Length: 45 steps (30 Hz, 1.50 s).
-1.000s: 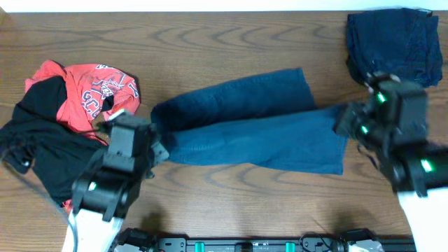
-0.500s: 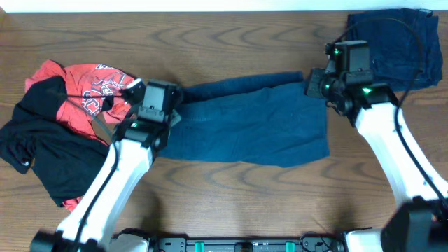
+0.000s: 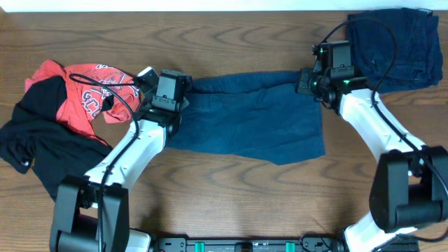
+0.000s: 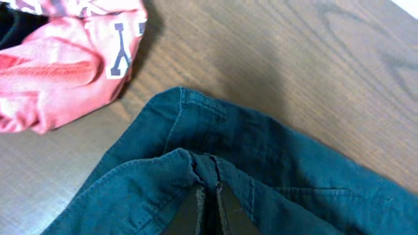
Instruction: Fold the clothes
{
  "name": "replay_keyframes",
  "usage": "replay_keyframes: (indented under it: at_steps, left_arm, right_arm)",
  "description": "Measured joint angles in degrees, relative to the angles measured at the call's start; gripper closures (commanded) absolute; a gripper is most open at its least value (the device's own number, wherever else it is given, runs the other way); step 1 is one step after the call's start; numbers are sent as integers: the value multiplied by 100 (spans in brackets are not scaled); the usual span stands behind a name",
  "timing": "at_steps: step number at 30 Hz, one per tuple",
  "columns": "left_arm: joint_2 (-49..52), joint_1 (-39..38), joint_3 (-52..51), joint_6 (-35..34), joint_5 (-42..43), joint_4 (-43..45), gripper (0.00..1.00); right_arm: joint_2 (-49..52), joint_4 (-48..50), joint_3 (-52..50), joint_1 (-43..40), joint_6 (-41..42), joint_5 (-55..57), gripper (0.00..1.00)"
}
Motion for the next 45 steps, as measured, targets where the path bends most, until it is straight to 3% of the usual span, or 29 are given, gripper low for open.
replay_keyframes:
  at_steps: [1,4,6,7,10,12,13,16,19,21,29,32,38,45]
  left_arm:
    - [24,0,0,0,-11,70,92]
    - [59,0,0,42,-50,269,69]
    - [63,0,0,44,-83,393,66]
    - [63,0,0,44,-103,446,58]
    - [68,0,0,70,-146,597,3]
    - [68,0,0,85,-177,702,2]
    - [68,0,0,107,-197,763,2]
    - [68,0,0,221,-243,833,2]
    - [68,0,0,413,-254,835,2]
    - [68,2,0,621,-203,824,2]
    - [-68,0,0,1106,127,341,2]
    - [-251,0,0,1309,219,52,2]
    - [-435,2,-2,1589,304,-990,0]
    - [-986,0,-11,1692,326,-2105,2]
  right_arm:
    - [52,46,0,0,0,-2,99]
    - [210,214,0,0,0,2,99]
    - [289,339,0,0,0,0,99]
    - [299,398,-4,0,0,-2,99]
    - [299,680,-7,0,-2,-2,99]
    - [299,835,-7,0,-2,-4,98]
    - [299,909,-7,0,0,-4,91]
    - [299,1132,-7,0,-52,-2,61]
    - [299,1346,-7,0,-109,-9,16]
    - [299,1526,-7,0,-205,-42,8]
    - [299,1661,-7,31,-787,-905,8]
    - [299,1414,-7,170,-935,-1099,16]
    - [299,868,-7,518,-911,-1335,13]
    - [299,-162,-7,439,-758,-1528,32]
